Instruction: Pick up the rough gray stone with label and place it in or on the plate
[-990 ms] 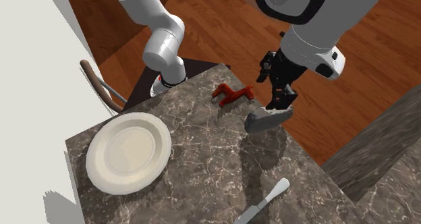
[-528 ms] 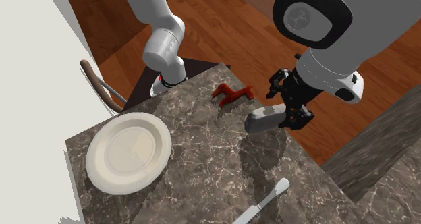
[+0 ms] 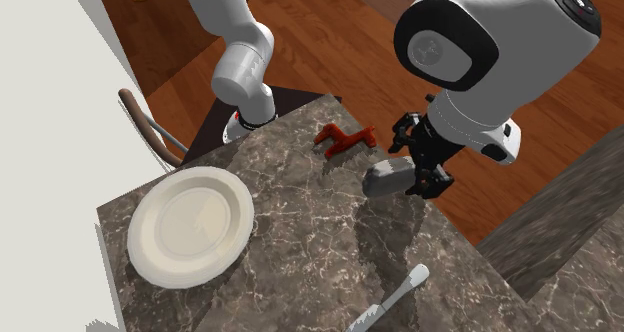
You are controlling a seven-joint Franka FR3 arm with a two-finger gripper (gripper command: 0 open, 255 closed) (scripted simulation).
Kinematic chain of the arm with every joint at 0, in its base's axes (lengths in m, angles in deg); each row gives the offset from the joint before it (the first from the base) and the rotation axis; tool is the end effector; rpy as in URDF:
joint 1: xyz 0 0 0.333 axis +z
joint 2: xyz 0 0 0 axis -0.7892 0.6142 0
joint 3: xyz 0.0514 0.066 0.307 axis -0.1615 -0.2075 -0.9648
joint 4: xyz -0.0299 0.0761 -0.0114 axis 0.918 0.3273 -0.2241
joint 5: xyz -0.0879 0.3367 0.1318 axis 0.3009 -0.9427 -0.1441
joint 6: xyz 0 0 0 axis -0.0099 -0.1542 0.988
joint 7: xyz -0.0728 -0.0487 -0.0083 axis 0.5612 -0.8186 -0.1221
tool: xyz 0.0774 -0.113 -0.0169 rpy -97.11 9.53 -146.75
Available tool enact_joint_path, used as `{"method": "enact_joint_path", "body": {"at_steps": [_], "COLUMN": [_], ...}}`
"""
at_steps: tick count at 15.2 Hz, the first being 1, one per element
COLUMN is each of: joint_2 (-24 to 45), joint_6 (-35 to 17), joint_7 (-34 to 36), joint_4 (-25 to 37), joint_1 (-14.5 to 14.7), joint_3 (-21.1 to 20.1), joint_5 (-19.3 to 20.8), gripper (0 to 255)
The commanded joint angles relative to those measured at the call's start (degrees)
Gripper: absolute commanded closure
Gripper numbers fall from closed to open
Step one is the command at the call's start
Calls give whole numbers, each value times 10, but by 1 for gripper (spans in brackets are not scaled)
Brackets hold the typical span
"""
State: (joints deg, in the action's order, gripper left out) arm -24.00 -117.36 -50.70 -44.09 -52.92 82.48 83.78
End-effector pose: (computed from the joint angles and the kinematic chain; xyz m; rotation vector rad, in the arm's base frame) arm 0.4186 -0.2238 0.4668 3.0542 0.6735 -0.2907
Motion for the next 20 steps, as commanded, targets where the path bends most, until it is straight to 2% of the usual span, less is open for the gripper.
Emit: {"method": "enact_joint_path", "body": {"at_steps": [1, 4, 5, 14, 20], "joint_2": [0, 0, 0, 0, -5], "joint_6": [-1, -1, -1, -1, 45], "joint_7": [0, 0, 0, 0, -3], "joint_4": [0, 0, 0, 0, 40], "joint_1": [0, 0, 0, 0, 1], "joint_3": [0, 0, 0, 0, -3], "joint_5": [0, 0, 0, 0, 0], "gripper": [0, 0, 255, 255, 255]}}
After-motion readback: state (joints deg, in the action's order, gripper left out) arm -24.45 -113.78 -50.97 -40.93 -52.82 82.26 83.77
